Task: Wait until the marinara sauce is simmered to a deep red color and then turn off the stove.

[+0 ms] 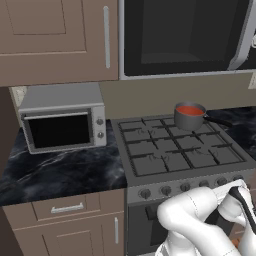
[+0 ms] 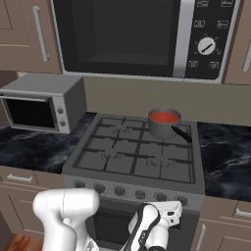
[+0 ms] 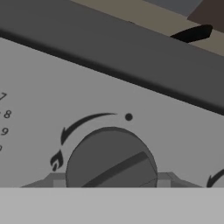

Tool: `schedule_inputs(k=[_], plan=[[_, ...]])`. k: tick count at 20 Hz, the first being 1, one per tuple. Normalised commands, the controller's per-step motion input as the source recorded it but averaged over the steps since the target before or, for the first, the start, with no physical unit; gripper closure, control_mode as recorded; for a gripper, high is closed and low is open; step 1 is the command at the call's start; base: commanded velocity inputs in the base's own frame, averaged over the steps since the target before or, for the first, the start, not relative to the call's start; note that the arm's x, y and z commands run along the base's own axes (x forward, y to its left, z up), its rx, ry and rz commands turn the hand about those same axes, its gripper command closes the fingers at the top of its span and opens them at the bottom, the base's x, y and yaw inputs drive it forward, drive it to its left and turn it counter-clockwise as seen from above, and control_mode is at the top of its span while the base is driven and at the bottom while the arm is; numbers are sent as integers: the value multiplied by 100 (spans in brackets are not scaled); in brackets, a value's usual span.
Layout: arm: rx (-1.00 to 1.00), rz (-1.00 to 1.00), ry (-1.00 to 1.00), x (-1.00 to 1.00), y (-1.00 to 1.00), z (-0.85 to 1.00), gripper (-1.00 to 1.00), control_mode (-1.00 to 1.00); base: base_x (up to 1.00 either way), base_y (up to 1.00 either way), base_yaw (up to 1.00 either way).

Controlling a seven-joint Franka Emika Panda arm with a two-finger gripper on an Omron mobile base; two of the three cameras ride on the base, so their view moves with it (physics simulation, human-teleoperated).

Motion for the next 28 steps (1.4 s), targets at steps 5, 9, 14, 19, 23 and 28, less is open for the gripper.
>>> schedule_inputs(k=[5, 9, 14, 19, 23, 28], plan=[[0, 0, 0, 0, 0, 0, 100, -100, 0, 0, 0], [0, 0, 0, 0, 0, 0, 100, -100, 0, 0, 0], [0, 0, 0, 0, 0, 0, 100, -100, 0, 0, 0], [0, 0, 0, 0, 0, 0, 100, -100, 0, 0, 0], [0, 0, 0, 0, 0, 0, 100, -100, 0, 0, 0], [0, 0, 0, 0, 0, 0, 100, -100, 0, 0, 0]])
